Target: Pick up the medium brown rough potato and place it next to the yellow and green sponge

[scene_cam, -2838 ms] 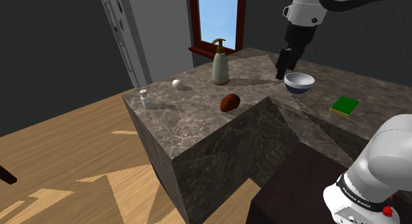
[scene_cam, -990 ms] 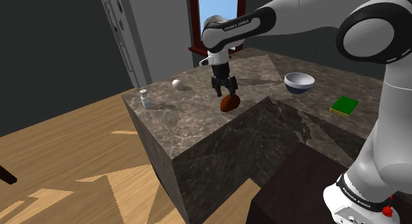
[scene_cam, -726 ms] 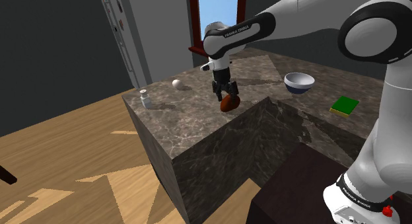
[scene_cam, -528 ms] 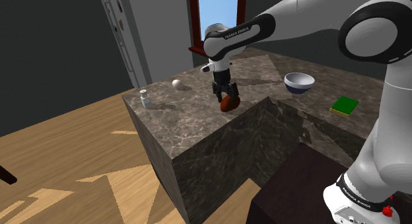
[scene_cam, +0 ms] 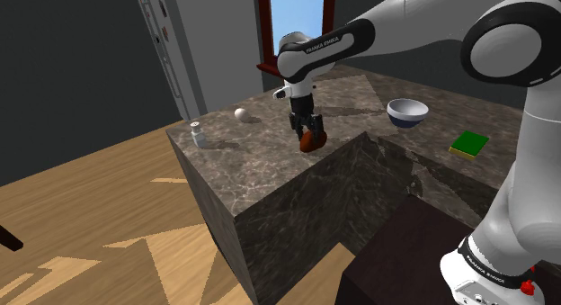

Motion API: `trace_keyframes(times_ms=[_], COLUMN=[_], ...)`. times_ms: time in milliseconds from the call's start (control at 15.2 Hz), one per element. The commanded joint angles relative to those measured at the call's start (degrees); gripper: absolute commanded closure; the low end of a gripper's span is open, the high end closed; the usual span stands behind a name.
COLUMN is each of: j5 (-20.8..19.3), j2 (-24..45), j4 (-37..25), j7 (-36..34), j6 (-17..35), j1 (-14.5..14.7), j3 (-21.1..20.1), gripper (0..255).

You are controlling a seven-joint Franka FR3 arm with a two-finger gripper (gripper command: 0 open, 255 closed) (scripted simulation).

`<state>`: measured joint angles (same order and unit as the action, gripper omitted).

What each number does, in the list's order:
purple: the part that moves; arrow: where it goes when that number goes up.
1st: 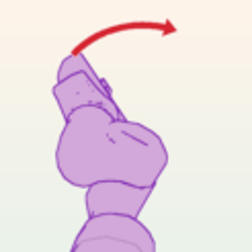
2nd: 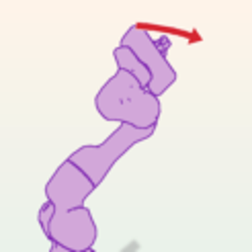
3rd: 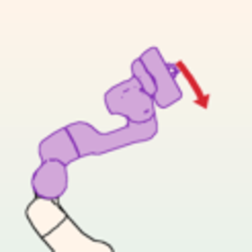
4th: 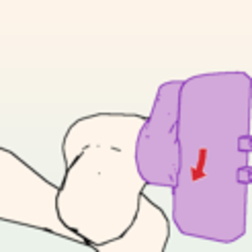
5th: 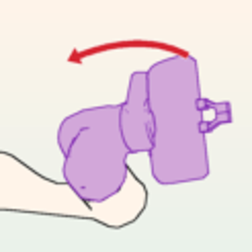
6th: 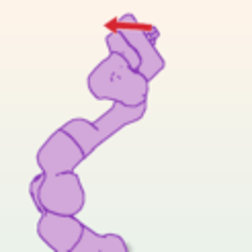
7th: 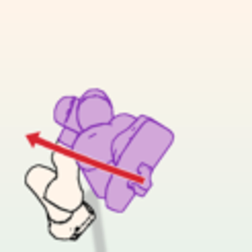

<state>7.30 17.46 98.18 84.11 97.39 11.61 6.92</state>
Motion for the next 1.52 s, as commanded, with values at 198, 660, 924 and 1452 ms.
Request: trace_keyframes(times_ms=[198,660,924,1452], j5=[-0.01,-0.17,-0.28,-0.39], j2=[0.02,-0.81,-1.46,-2.17], j4=[0.07,-1.91,-4.1,-9.27], j7=[-0.02,-0.29,-0.58,-1.12], j6=[0.04,-2.75,-5.57,-11.42], j1=[0.0,-0.04,-0.08,-0.2], j3=[0.01,0.06,0.1,0.16], gripper=[255,255,255,255])
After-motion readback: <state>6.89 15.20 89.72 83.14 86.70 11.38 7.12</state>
